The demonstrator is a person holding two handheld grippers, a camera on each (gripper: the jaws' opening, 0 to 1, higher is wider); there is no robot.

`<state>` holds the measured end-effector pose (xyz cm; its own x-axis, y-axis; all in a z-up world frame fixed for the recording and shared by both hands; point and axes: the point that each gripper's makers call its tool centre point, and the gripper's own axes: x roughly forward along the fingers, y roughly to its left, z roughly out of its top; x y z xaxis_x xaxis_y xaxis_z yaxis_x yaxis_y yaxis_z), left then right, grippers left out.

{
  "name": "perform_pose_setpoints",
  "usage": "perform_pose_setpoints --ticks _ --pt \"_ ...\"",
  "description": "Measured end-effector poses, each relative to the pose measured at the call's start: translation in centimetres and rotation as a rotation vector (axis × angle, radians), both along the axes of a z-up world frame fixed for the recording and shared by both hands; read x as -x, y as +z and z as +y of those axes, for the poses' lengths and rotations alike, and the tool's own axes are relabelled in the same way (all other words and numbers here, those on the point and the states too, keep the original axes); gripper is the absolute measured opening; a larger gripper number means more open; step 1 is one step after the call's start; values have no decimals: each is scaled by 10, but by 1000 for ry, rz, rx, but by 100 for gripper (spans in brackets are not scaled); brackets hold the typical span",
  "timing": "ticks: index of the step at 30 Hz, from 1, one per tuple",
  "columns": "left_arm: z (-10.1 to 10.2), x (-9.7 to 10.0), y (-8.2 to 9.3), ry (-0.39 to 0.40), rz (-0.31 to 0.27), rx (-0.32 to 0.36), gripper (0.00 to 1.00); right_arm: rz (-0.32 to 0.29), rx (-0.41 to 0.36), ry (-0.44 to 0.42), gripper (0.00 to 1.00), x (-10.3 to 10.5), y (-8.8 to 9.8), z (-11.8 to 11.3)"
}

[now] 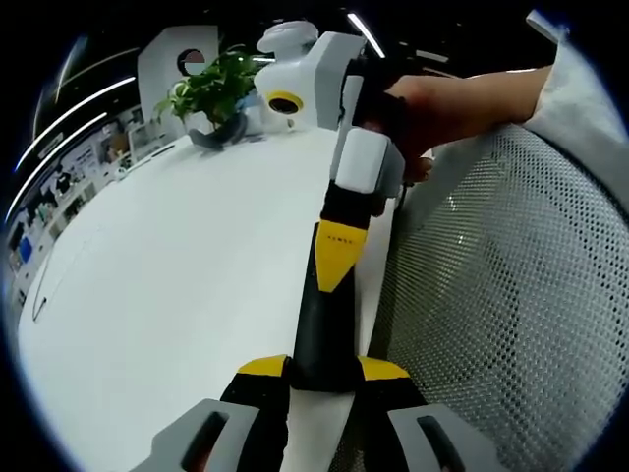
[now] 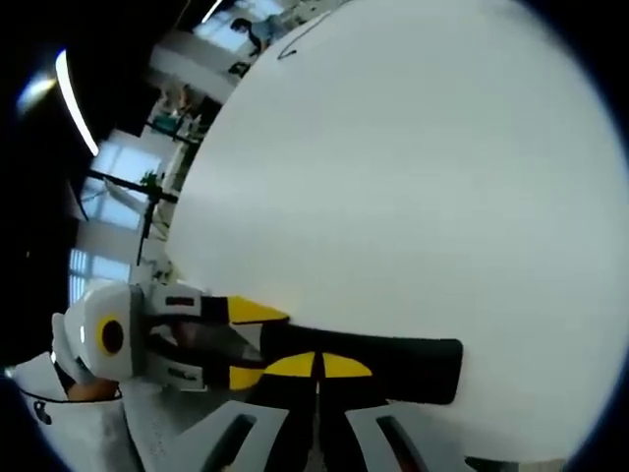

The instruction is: Press the specified remote control buttons in sequence, fully releasing each button before pressing the next.

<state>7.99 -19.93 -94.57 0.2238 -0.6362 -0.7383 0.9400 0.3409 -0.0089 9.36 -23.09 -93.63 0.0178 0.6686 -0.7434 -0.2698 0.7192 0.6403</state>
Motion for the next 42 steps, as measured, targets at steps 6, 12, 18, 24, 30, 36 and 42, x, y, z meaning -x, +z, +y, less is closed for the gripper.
perform_pose_setpoints --ticks 6,12,18,24,30,36,42 --pt "0 0 0 2 0 1 25 -27 18 57 0 1 2 2" --pt "0 0 0 5 -1 1 25 -36 12 84 0 3 2 6" --pt "0 0 0 6 -2 0 25 -48 -11 94 0 3 5 10" --pt "-1 0 0 6 -2 -1 25 -67 -3 114 0 4 3 12" --pt "-1 0 0 8 1 -8 25 -81 10 121 0 4 1 11" --pt "-1 0 0 9 1 -7 25 -65 8 92 0 3 1 11" --pt "-1 0 0 21 5 -12 25 -56 33 71 0 2 0 11"
